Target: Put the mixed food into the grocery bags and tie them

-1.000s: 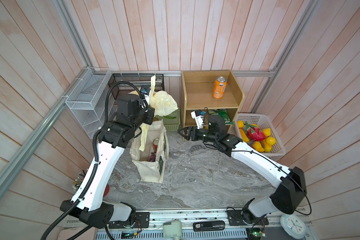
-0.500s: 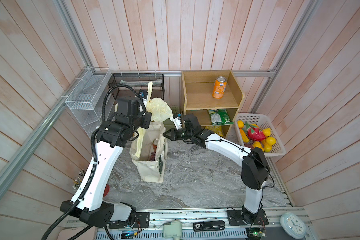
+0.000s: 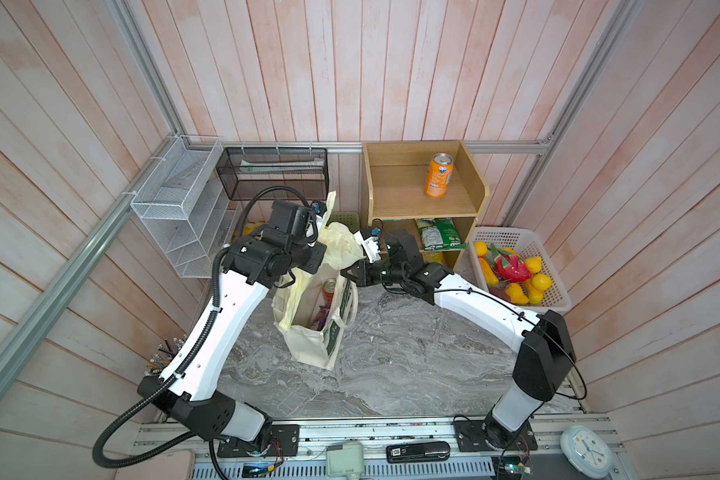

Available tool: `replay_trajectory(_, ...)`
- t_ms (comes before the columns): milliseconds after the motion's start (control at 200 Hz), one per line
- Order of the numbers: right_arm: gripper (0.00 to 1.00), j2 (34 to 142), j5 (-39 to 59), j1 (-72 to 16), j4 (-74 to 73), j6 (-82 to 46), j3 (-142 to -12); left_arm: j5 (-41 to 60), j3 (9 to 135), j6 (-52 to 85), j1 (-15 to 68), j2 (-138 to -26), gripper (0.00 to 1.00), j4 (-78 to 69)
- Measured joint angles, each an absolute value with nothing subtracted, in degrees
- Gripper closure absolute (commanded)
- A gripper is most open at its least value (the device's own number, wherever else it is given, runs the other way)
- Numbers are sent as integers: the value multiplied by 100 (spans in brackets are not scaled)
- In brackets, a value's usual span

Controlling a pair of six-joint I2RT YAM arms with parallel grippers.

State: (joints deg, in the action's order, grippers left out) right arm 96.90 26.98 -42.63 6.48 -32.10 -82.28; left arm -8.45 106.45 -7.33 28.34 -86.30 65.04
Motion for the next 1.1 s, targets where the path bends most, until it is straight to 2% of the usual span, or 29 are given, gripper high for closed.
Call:
replay_trajectory(255, 100, 9251, 2657, -4042, 596, -3173, -7664, -825, 10224, -733, 3116, -9164, 100, 6667)
replay_trajectory(600, 100, 8932, 2318, -3955, 668, -3133, -7262, 167, 9467, -683, 3251, -10462, 100, 6165)
replay_trajectory(975, 100, 8836, 2176, -3894, 768, -3131, -7113, 1004, 8827, -705, 3256, -10844, 100, 5393)
replay_trajectory(1100, 100, 8833, 2152, -3889, 751, -3131, -7113, 1004, 8748, -624, 3234, -10759, 71, 5249)
